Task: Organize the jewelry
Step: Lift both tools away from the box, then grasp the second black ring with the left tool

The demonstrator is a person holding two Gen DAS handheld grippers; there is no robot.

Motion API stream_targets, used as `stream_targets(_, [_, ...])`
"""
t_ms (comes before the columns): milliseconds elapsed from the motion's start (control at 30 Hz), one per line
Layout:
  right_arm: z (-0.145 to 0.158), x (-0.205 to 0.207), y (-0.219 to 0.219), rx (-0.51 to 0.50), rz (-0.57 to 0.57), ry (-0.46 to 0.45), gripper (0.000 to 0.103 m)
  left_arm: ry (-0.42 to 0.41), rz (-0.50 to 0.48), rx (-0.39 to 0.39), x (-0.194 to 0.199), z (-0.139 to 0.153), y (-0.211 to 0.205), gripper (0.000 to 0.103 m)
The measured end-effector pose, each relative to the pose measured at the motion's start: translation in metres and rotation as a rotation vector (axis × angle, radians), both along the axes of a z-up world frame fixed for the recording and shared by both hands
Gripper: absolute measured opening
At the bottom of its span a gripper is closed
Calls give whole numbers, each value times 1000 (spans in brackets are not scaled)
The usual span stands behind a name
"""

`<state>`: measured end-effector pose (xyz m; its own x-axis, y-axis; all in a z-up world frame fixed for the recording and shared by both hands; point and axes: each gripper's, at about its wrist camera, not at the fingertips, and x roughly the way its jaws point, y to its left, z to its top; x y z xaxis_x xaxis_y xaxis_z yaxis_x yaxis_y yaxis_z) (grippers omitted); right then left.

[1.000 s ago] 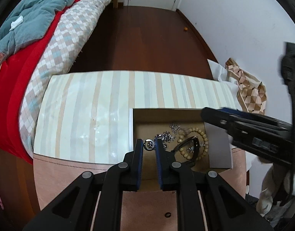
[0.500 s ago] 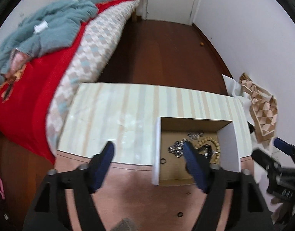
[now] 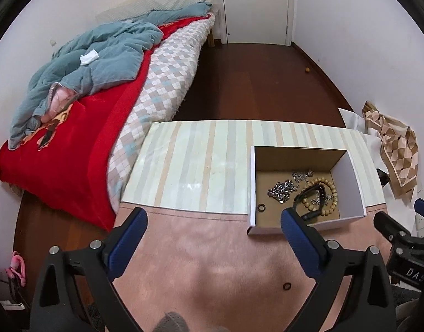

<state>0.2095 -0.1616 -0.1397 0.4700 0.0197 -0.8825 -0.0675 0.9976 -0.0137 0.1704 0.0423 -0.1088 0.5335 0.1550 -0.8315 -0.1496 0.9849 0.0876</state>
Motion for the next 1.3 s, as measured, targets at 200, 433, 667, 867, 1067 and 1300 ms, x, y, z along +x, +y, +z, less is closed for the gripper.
stream_targets(200, [25,-25,-6,12,-21,-39,103,-43,-10,0,-28,21,-3,98])
stream_targets(433, [60,-63,-7,-4,-30,-105,103,-100,-5,17,-63,47,-12,98])
stream_targets(667, [88,-91,-11,-22,-47,-161,103,-135,-5,26,-88,64,-17,98])
stream_targets(867, [102,-109,-18,-1,-58,-182,103,-147,10,24,-101,70,-18,98])
stream_targets(1067, [83,-115,-27,36,-58,-154,103,-91,8,28,-100,43,-22,98])
stream_targets(1300, [7,-119,-49,38,-122,-29,89,102,-62,12,-86,-38,-47,97])
